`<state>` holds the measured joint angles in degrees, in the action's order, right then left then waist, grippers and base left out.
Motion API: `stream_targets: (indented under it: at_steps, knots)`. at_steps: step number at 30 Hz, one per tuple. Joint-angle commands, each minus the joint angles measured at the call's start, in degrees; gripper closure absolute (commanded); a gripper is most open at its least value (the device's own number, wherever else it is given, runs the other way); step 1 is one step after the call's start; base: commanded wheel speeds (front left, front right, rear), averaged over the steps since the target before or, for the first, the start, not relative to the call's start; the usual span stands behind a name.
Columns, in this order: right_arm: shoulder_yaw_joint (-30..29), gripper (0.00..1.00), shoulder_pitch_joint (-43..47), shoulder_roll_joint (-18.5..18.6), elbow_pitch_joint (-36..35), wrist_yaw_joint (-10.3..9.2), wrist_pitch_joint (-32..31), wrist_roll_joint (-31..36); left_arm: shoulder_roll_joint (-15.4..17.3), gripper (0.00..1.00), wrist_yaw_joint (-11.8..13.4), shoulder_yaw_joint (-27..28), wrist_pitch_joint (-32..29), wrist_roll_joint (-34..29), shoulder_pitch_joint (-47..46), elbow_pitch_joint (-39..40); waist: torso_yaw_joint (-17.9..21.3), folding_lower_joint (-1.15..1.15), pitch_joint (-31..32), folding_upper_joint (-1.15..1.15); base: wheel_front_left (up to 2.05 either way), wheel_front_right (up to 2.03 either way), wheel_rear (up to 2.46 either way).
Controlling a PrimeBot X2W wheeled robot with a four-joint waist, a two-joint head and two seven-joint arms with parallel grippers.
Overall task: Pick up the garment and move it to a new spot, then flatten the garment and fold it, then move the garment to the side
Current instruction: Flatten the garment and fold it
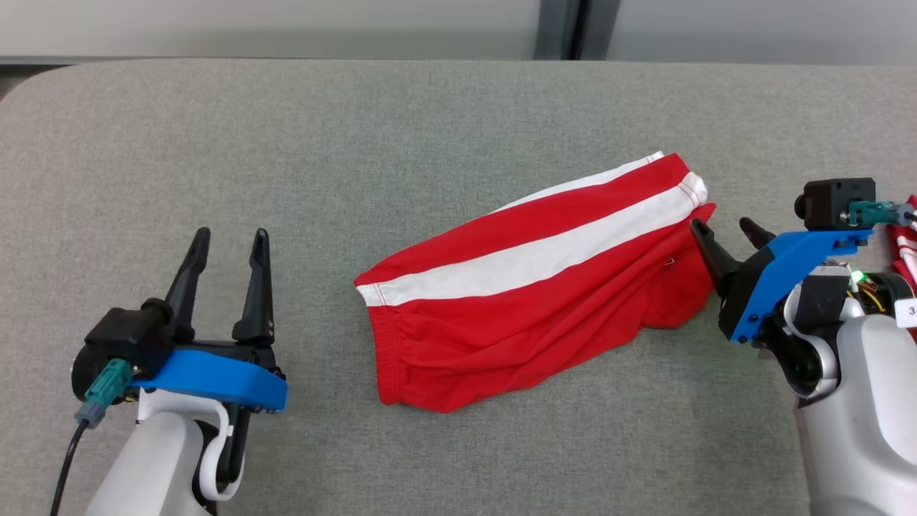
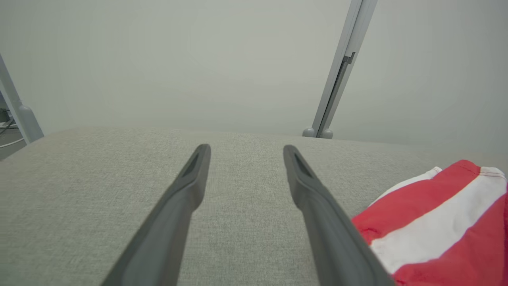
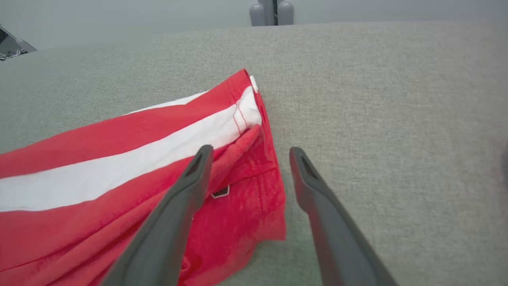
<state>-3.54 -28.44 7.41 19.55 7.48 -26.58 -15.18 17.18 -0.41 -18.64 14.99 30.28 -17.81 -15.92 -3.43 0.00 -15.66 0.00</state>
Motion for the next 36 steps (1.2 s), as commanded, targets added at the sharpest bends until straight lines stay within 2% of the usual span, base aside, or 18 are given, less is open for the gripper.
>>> stream_targets:
  at_steps: [1, 12, 17, 18, 19, 26, 36]
  knots:
    - [-1.0, 0.00, -1.2, -0.8, 0.9, 0.04, 0.4, 1.2, 0.2, 0.00, -0.2, 0.8, 0.2, -0.9, -0.9, -0.1, -0.5, 0.00, -0.8, 0.00, 0.00, 0.00, 0.00]
    - [-9.6, 0.00, -8.0, -4.3, 11.0, 0.04, 1.6, 10.6, -0.8, 0.00, -1.2, 3.0, 0.2, -4.2, 0.4, 0.5, -3.3, 0.00, -4.6, 0.00, 0.00, 0.00, 0.00]
    - [-8.7, 0.00, -8.7, -4.6, 16.1, 0.04, 0.9, 12.0, -1.5, 0.00, -1.7, 3.7, 0.2, -4.5, 0.6, 0.0, -3.9, 0.00, -4.8, 0.00, 0.00, 0.00, 0.00]
    - [-8.4, 0.69, -8.8, -4.7, 16.7, 0.05, 1.1, 11.9, -1.6, 0.00, -1.9, 3.8, 0.2, -4.6, 0.6, -0.1, -3.9, 0.00, -4.8, 0.00, 0.00, 0.00, 0.00]
    - [-7.8, 1.00, -8.8, -4.7, 17.2, 0.06, 1.4, 12.0, -1.8, 0.00, -2.0, 3.9, 0.2, -4.6, 0.7, -0.2, -3.9, 0.00, -4.7, 0.00, 0.00, 0.00, 0.00]
    - [-6.2, 1.00, -8.8, -4.4, 17.2, 0.03, 4.0, 11.1, -2.0, 0.00, -2.2, 4.2, 0.2, -4.7, 1.2, -1.2, -2.8, 0.00, -3.8, 0.00, 0.00, 0.00, 0.00]
    - [-9.9, 1.00, -3.4, 0.3, 7.5, 0.03, 5.0, 14.1, -1.8, 0.00, -2.4, 4.4, 0.2, -4.3, 3.0, -2.2, -0.3, 0.00, 1.0, 0.00, 0.00, 0.00, 0.00]
